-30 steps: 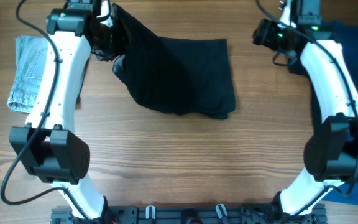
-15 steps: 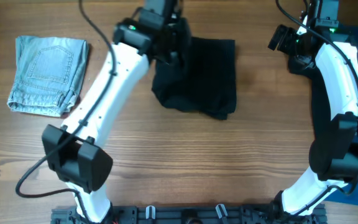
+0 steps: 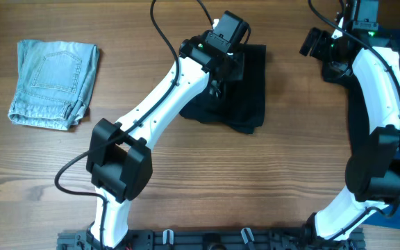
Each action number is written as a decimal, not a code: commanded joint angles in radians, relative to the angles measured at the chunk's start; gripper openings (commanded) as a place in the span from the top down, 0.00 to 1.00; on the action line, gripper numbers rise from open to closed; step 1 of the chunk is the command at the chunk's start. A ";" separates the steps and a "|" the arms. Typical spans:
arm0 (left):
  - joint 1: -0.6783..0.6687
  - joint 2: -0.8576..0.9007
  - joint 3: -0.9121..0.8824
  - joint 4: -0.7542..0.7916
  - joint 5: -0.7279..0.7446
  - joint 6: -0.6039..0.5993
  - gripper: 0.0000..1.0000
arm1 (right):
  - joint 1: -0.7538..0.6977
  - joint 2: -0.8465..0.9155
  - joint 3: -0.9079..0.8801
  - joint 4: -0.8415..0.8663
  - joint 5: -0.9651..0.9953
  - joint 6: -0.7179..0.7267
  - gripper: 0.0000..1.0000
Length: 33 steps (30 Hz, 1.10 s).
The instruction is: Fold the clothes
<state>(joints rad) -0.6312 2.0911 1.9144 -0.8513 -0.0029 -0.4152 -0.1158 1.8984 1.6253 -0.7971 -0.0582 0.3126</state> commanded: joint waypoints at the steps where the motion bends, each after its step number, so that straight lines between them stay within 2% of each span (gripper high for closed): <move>1: -0.003 0.017 0.021 0.021 0.026 0.019 0.72 | 0.000 0.015 -0.010 0.001 0.018 0.002 0.00; 3: -0.004 0.019 0.021 0.075 0.100 0.019 0.71 | 0.000 0.015 -0.010 0.001 0.018 0.002 0.00; 4: -0.004 0.019 0.021 0.106 0.121 0.019 0.60 | 0.000 0.015 -0.010 0.001 0.018 0.002 0.00; 5: -0.004 0.018 0.021 0.136 0.126 0.019 0.58 | 0.000 0.015 -0.010 0.001 0.018 0.002 0.01; 7: 0.010 0.006 0.021 0.159 0.126 0.019 0.58 | 0.000 0.015 -0.010 0.001 0.018 0.002 0.01; 9: 0.027 0.002 0.021 0.142 0.126 0.019 0.75 | 0.000 0.015 -0.010 0.001 0.018 0.002 0.01; 10: 0.029 0.002 0.021 0.093 0.126 0.019 0.90 | 0.000 0.015 -0.010 0.001 0.018 0.002 0.00; 12: 0.029 0.002 0.021 -0.003 0.138 0.043 0.96 | 0.000 0.015 -0.010 0.001 0.018 0.002 0.01; 15: 0.027 0.011 0.019 -0.122 0.308 0.185 0.96 | 0.000 0.015 -0.010 0.001 0.018 0.002 0.01; 17: 0.027 0.033 0.014 -0.137 0.423 0.230 0.96 | 0.000 0.015 -0.010 0.001 0.018 0.002 0.01; 22: 0.027 0.126 0.013 -0.120 0.625 0.229 0.96 | 0.000 0.015 -0.010 0.003 0.018 0.002 0.00; 24: 0.026 0.170 0.013 -0.118 0.663 0.229 0.96 | 0.000 0.015 -0.010 0.003 0.018 0.002 0.01; 29: 0.019 0.381 0.013 -0.119 0.878 0.249 0.96 | 0.000 0.015 -0.010 0.003 0.018 0.002 0.01; 33: 0.013 0.464 0.013 -0.119 0.877 0.252 0.96 | 0.000 0.015 -0.010 0.003 0.018 0.002 0.00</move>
<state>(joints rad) -0.6006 2.4882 1.9224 -0.9691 0.8665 -0.1909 -0.1158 1.8984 1.6253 -0.7967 -0.0582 0.3126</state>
